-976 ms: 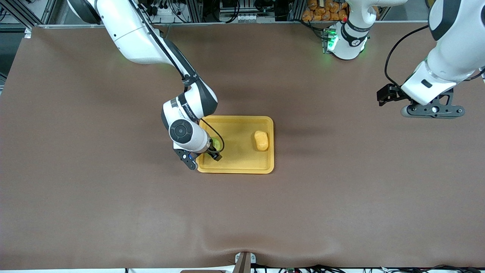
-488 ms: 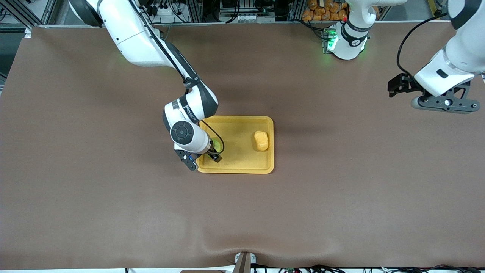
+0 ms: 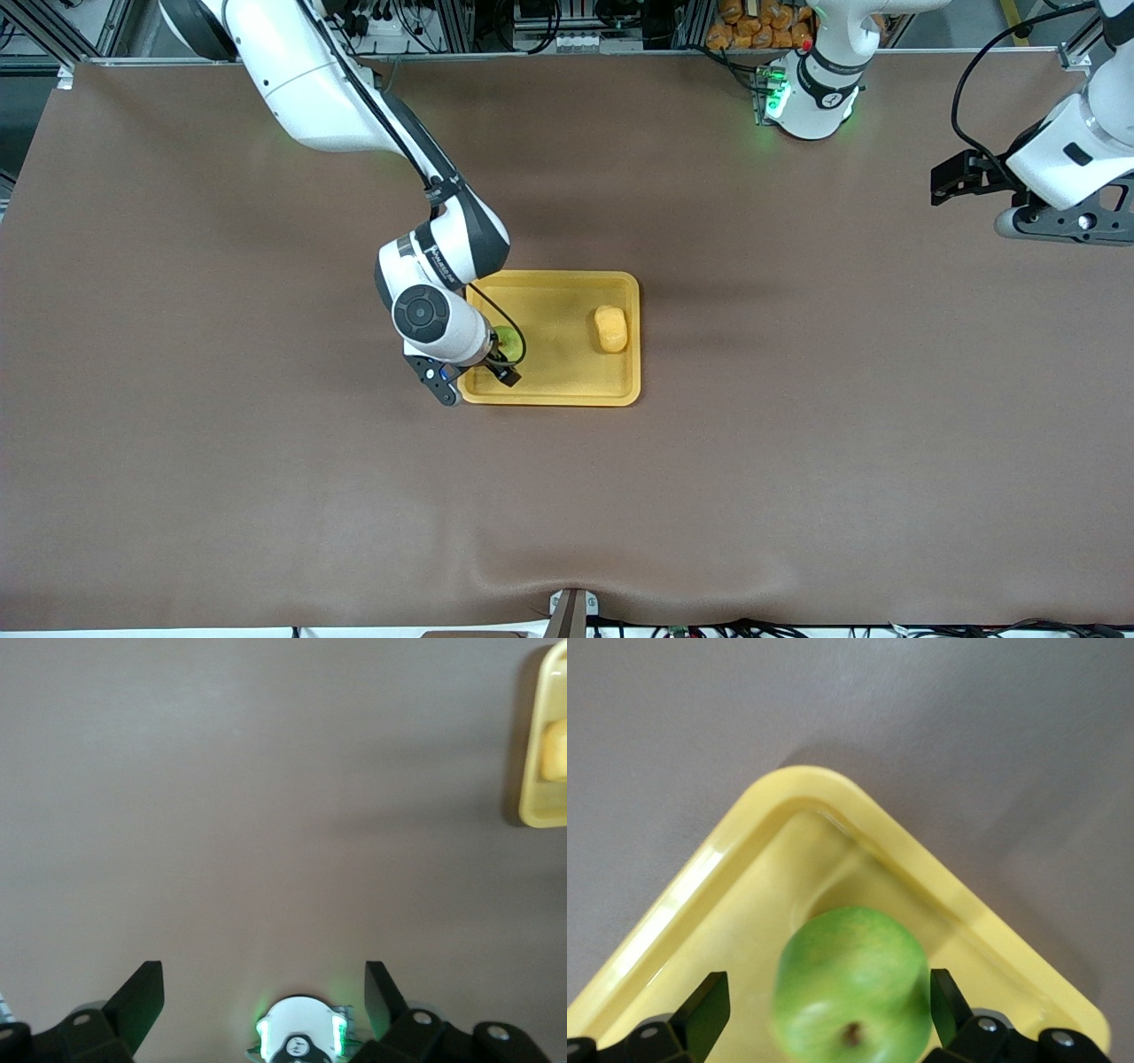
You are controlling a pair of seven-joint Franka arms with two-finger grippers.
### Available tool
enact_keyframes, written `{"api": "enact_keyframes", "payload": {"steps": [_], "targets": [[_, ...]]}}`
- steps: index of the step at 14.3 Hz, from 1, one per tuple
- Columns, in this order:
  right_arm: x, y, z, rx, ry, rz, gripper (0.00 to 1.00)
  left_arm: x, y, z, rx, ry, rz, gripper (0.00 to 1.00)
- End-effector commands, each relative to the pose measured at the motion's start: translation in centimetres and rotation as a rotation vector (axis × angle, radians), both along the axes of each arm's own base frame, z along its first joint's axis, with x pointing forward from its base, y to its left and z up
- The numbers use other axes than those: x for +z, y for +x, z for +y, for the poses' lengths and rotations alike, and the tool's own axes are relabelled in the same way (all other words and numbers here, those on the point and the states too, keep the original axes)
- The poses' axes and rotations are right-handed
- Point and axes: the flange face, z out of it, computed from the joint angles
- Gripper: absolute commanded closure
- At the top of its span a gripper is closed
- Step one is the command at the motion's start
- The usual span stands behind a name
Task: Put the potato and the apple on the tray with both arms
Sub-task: 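Lower the apple into the tray and open the right gripper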
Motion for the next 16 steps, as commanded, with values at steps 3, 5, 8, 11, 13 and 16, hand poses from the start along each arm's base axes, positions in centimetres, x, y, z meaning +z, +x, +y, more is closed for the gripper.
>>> {"api": "enact_keyframes", "payload": {"steps": [3, 5, 8, 11, 13, 16], "targets": [[4.6, 2.9, -2.4, -0.011, -0.032, 0.041, 0.00, 0.9, 0.2, -0.7, -0.007, -0.033, -0.067, 0.00], [6.5, 4.5, -4.8, -0.025, -0.058, 0.040, 0.00, 1.1, 0.5, -1.4, -0.027, -0.016, -0.096, 0.00], [8.8, 5.5, -7.2, 0.008, -0.086, 0.049, 0.00, 1.2, 0.5, -2.1, -0.057, 0.044, -0.110, 0.00], [12.3, 6.1, -12.0, -0.050, -0.122, 0.081, 0.00, 1.1, 0.5, -1.2, -0.038, 0.035, -0.106, 0.00], [15.9, 6.6, -16.0, -0.098, -0.095, 0.073, 0.00, 1.2, 0.3, -1.2, -0.039, 0.036, -0.102, 0.00], [18.7, 6.1, -18.0, -0.065, -0.090, 0.086, 0.00, 1.4, 0.1, -0.8, -0.034, 0.036, -0.099, 0.00]]}}
